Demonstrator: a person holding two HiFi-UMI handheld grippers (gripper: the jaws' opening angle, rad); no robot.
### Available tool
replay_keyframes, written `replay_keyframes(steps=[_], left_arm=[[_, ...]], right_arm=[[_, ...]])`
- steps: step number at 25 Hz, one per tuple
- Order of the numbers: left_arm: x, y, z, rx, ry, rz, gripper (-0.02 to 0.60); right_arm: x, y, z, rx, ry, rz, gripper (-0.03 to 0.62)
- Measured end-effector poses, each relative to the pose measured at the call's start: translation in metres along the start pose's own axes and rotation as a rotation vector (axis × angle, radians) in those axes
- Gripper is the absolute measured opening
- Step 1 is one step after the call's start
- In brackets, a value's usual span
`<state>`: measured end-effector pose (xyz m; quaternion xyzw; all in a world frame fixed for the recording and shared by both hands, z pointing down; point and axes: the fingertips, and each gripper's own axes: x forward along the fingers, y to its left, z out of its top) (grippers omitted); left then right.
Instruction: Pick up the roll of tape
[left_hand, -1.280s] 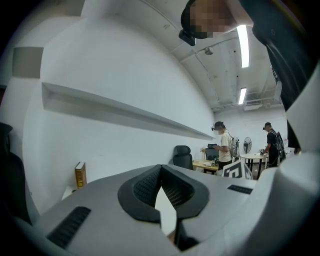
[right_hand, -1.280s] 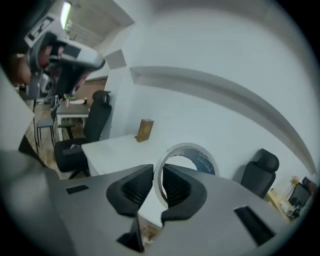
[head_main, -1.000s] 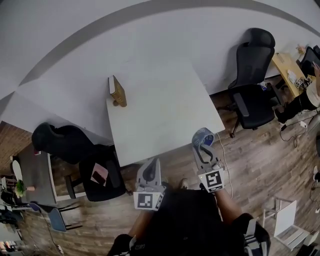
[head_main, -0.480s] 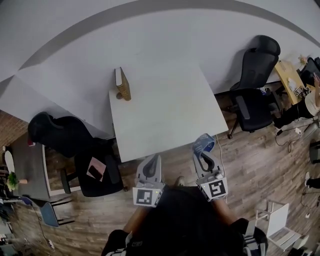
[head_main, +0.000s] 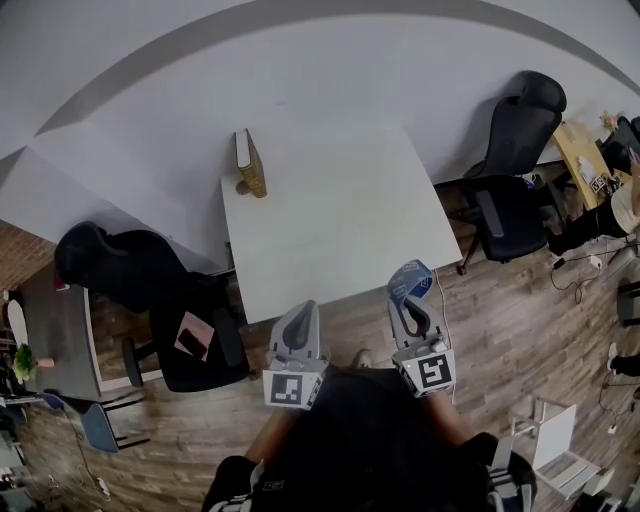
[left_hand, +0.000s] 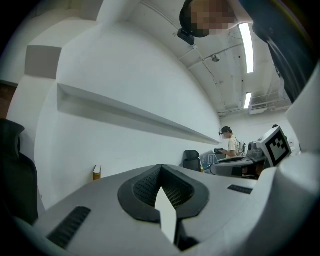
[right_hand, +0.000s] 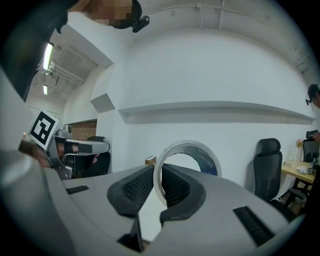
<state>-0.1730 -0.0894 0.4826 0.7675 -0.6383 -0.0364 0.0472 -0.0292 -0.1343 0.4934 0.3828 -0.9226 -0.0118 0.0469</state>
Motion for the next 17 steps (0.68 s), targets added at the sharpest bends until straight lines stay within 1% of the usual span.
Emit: replay_keyframes(steps=[1,6,9,14,17], left_arm=[[0.001,0.002,0.001,0.000,-0.001,0.006,0.021],[0.002,0.006,0.005,-0.007,-0.021,0.027,0.021],[0.004,0.005,0.003,-0.010,-0.014,0.027,0.021],[0.006,0.004,-0.001,0.024,-0.002,0.022,0.021],[0.008,0.003,0.003,0.006,-0.010,0.028,0.021]], right_arm=[[0.001,-0.001,0.000,0.001,0.015,-0.006,0.064],[0.002,-0.002,-0.003,0.011,0.012,0.006,0.064],[0.004,-0.005,-0.003,0.016,0.014,0.006,0.064],[0.004,-0.011,-0.011,-0.006,0.039,0.014,0.064],[0.006,-0.012,-0.008,-0.006,0.054,0.014,0.064]])
